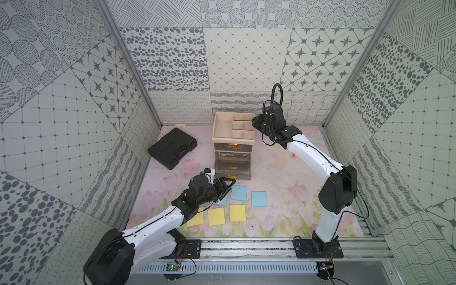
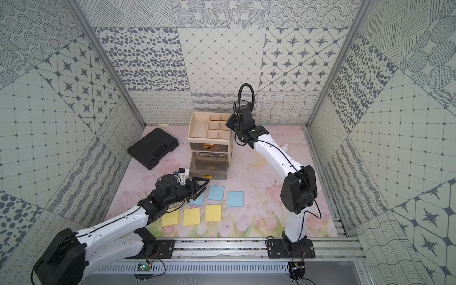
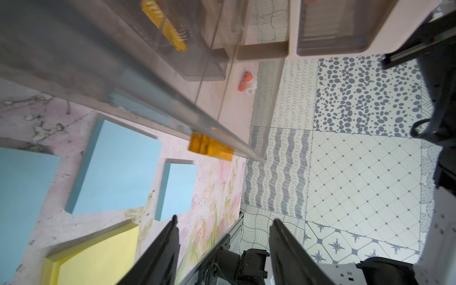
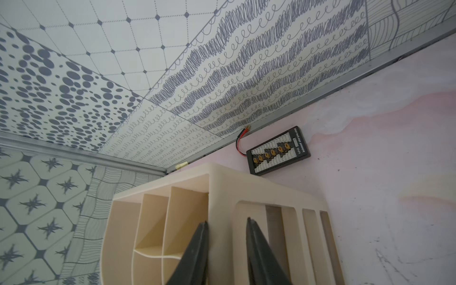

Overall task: Please put the sticky notes in the drawer by color
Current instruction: Open the drawer in the storage box.

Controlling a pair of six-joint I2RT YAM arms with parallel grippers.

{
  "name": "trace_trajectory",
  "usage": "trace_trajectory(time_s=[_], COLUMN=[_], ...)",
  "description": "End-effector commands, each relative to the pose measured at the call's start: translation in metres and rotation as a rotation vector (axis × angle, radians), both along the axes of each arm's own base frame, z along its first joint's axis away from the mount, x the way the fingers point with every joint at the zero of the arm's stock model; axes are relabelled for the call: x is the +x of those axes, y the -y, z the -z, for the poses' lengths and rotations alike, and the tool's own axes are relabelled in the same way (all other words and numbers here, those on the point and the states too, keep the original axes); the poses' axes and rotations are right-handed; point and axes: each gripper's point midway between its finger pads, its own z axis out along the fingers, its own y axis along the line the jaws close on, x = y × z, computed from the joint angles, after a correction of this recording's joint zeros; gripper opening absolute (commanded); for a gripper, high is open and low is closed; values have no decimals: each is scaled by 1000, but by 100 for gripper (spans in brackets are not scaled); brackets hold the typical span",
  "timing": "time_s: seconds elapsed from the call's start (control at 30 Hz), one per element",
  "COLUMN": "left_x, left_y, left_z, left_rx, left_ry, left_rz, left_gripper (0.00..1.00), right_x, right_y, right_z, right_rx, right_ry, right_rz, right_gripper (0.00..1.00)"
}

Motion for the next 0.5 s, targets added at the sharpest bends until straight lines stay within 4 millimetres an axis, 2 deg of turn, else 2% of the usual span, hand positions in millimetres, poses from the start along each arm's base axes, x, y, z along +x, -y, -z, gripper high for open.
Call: trace_trajectory(time_s=[0.0,0.07,0.17,0.23,0.37,0.47], left_x=[-22,-29,-39,-45,-47,-40], left_y=[-6,-8,-16,-28,-60,-57], left_z=[-12,-25,-28,-19,-1,1], left_rx=[141,199,308,418,686,699], left_ry=[-6,-1,-20,-70,-148,-121], left_rz=[106,152,222,250,268,287], left_gripper=[69,70,77,80,81,80], right_x=[-14,-24,-42,-57,-94,-106], right_y=[39,49,68,82,104,119], right_z=[7,-5,-16,-18,-7,-8], right_rx=[-150,-187,-255,-308,-393,-440], right_ry=[-39,-14,16,18,5,25], right_rz=[66,75,96,101,105,126], right_gripper=[43,52,74,80,89,93])
